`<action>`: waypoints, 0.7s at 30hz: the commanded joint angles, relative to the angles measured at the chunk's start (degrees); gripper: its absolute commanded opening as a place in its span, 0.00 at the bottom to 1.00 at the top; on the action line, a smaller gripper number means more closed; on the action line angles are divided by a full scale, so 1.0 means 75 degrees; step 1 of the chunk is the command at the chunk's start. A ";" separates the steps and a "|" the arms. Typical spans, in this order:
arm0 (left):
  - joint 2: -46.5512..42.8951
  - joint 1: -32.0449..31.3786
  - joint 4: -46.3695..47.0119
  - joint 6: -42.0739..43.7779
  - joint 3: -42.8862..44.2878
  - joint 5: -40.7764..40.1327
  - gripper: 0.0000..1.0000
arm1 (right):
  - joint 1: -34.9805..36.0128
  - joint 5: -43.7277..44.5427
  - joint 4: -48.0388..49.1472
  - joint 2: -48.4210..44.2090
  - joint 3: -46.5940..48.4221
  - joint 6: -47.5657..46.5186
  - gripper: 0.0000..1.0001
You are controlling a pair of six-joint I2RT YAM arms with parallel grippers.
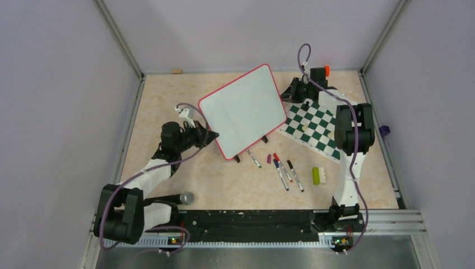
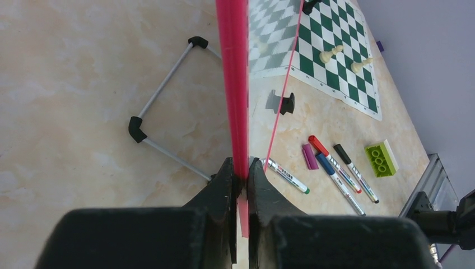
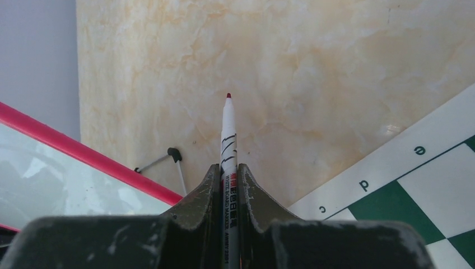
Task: Write a sentence on the whiteboard
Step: Move the whiteboard to the center of the board.
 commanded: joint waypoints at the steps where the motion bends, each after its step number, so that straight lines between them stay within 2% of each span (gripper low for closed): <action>1: -0.0607 0.0030 -0.0477 0.0707 -0.0308 -0.1298 0.00 | 0.0208 -0.0870 0.0031 -0.0525 0.0044 0.0098 0.00; 6: -0.1339 0.0126 -0.0679 0.0564 -0.0708 -0.1919 0.00 | 0.0259 -0.0878 -0.0202 -0.0336 0.0417 0.0032 0.00; 12: -0.1494 0.0237 -0.1003 0.0448 -0.0781 -0.1888 0.00 | 0.0414 -0.0836 -0.0534 0.0093 0.1019 -0.0105 0.00; 21: -0.1624 0.0310 -0.1650 0.0150 -0.0792 -0.2446 0.00 | 0.0429 -0.0890 -0.1578 0.1364 0.2867 -0.0369 0.00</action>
